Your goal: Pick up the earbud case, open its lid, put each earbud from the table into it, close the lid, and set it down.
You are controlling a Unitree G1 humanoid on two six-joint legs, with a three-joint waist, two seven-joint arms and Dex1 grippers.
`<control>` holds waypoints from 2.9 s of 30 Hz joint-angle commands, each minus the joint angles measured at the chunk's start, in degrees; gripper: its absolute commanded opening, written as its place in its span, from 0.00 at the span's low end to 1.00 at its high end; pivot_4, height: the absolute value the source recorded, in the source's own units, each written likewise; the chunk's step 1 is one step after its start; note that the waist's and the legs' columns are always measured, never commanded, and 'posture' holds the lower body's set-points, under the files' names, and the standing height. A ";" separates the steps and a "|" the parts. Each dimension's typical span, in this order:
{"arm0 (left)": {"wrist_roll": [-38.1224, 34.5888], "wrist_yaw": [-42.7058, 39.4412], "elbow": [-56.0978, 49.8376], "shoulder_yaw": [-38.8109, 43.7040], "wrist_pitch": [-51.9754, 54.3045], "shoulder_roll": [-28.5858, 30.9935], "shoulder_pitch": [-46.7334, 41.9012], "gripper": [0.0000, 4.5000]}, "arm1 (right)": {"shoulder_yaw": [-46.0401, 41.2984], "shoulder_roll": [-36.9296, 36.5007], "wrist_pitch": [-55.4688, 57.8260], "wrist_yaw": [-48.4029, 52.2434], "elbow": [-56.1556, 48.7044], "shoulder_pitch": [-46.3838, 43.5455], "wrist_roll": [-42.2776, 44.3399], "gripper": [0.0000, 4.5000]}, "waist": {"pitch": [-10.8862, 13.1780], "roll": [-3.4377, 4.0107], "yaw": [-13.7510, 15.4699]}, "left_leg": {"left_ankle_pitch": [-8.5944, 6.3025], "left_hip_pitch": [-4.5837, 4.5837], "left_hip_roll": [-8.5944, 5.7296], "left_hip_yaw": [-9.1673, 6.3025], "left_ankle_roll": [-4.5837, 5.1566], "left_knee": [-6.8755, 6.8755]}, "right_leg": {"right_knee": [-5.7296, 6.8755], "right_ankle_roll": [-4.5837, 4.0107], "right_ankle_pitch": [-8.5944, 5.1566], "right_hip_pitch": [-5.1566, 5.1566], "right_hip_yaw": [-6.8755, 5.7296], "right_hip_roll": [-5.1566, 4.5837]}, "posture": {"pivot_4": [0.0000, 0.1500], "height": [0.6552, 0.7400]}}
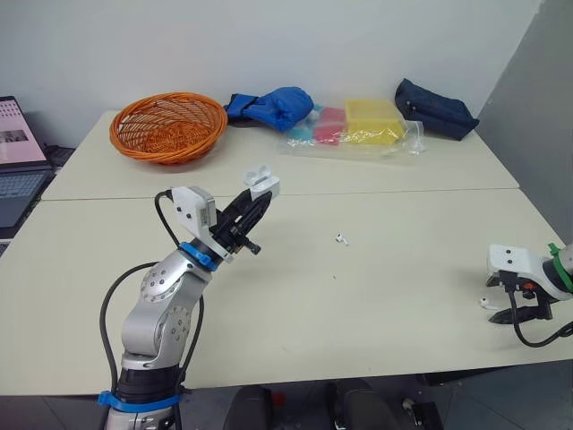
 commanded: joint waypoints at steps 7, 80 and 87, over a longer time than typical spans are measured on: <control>-0.09 -0.23 -2.07 0.13 -0.60 0.89 -1.42 0.17 | -2.22 0.29 5.82 -0.88 -6.49 1.63 2.57 0.71 | 0.00 0.00 -0.06 | 0.00 0.00 0.01 0.00 0.00 -0.02 | -0.01 0.04 0.02 0.00 0.01 0.00 | 1.00 1.00; 1.69 -4.01 6.79 -2.86 -6.10 -2.00 -10.78 0.17 | -20.58 56.06 37.15 -53.37 -43.51 -24.51 41.55 0.09 | -0.03 0.02 0.43 | 0.00 -1.14 -0.11 -0.20 0.00 0.00 | -0.13 0.02 0.24 -0.83 -0.16 -0.22 | 1.00 1.00; 1.66 -4.84 7.38 -3.18 -6.28 -2.47 -11.75 0.17 | -15.49 58.85 28.09 -53.95 -37.78 -24.23 39.13 0.09 | -0.03 0.02 0.04 | 0.00 -0.98 0.07 -0.32 0.01 0.00 | 0.03 0.14 0.12 -0.83 -0.18 0.17 | 1.00 1.00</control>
